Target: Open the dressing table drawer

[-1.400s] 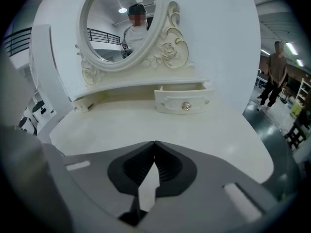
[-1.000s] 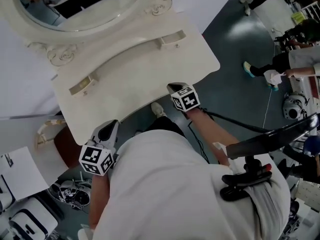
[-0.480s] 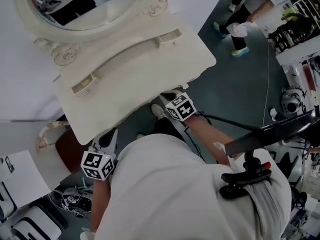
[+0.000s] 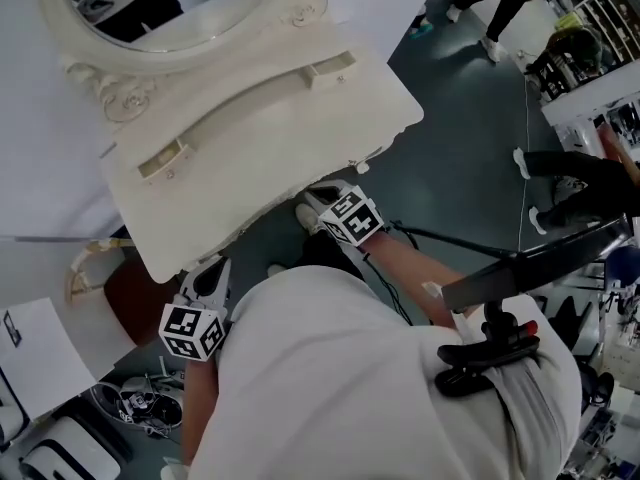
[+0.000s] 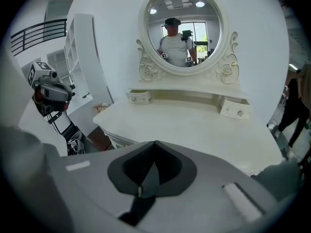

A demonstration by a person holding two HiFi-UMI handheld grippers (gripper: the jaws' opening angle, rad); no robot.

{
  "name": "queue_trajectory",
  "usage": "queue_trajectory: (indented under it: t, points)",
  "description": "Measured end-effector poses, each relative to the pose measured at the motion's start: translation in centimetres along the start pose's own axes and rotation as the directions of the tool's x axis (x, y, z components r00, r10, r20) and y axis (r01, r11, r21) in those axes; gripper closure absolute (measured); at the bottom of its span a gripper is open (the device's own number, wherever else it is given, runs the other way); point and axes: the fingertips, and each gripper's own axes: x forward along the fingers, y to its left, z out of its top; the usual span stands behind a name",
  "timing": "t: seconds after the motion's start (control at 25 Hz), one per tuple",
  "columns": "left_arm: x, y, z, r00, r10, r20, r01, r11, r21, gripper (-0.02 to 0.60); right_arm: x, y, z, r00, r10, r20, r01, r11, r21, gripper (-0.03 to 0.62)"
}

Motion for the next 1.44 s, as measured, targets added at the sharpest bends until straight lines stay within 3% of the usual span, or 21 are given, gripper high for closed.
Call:
queue_trajectory:
  t: [0.72, 1.44]
  points:
    - [-1.3, 0.5, -1.8, 1.0, 0.01, 0.002, -0.01, 1.0, -0.018, 0.578, 0.0, 2.4, 0.3, 1.0, 0.023, 0.003, -0.023, 0.999, -0.028, 0.594]
    - [1.7, 1.0, 0.3, 1.0, 0.004, -0.016, -0.004, 1.0, -0.013, 0.578, 1.1, -0.6, 1.0, 1.0, 0.029, -0.003, -0.03, 0.999, -0.014, 0.594]
